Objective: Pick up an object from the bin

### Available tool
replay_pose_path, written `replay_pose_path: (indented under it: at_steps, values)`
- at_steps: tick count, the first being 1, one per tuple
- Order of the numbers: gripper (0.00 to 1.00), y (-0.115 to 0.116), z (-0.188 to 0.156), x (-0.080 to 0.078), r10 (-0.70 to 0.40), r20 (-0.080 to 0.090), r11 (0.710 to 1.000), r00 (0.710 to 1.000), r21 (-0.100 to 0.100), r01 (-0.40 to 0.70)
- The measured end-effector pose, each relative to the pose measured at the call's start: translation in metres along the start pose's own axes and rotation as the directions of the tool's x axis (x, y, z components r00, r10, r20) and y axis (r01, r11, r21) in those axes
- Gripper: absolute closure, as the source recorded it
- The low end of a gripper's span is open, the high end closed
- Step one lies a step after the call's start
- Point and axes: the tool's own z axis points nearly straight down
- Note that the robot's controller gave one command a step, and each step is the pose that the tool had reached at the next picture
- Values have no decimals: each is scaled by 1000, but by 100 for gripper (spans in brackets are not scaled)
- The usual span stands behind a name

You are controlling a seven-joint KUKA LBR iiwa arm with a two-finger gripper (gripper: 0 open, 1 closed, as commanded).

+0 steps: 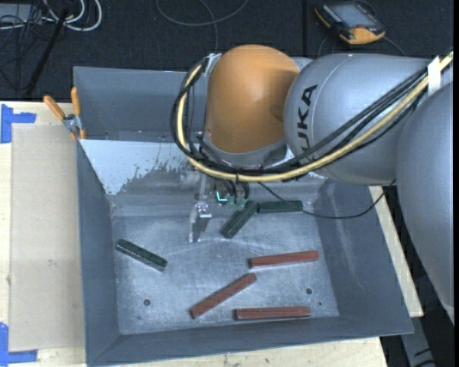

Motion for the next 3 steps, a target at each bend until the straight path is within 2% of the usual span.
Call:
replay_pose_path:
  at_steps: [1, 2, 3]
  values:
    - [0, -1, -5, -2, 3, 8, 1000, 1000, -1, -3]
    - [0, -2, 36, 13, -48, 14, 999, 999, -1, 48]
    - [0, 17, 82, 25, -272, 7, 962, 962, 2, 272]
